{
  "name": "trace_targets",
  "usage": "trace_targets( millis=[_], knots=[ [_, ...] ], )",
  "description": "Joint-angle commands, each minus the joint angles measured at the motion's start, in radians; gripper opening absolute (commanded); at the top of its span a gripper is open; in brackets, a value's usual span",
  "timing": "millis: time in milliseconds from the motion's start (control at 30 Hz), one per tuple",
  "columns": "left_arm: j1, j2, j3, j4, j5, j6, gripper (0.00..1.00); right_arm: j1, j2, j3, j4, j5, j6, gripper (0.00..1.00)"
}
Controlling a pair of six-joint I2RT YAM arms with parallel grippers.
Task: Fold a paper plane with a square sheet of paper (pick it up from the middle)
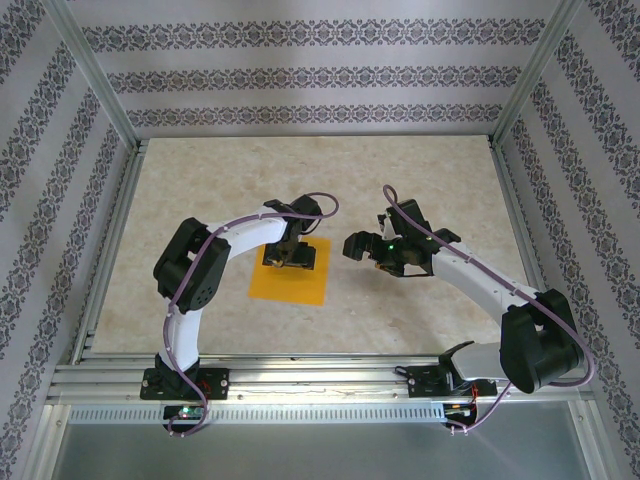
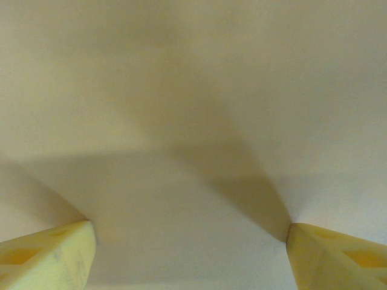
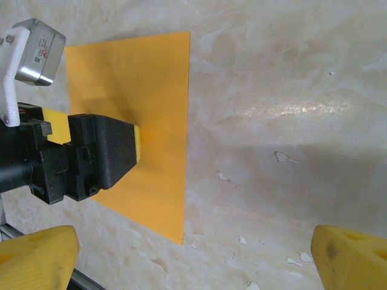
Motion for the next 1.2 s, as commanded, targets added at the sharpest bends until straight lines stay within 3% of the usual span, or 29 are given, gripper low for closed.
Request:
trace_targets(
  millis=[0,700,933,1167],
  knots=[
    [-0.010,0.054,-0.038,-0.012,0.014,-0.012,0.82,0.010,0.002,0.025,-0.002,0.005,0.010,0.98],
    [-0.012,0.053,-0.051,0.006,0.021,-0.008,0.80,0.012,0.010,0.040,-0.017,-0.002,0.001,0.98],
    [-0.014,0.034,-0.046,0.021,0.024,0.000,0.75,0.012,-0.035,0.029,-0.020,0.049,-0.017,0.98],
    [-0.019,0.023,-0.035,0.033,0.026,0.010,0.63,-0.010,-0.126,-0.005,-0.038,0.158,-0.025,0.98]
  ],
)
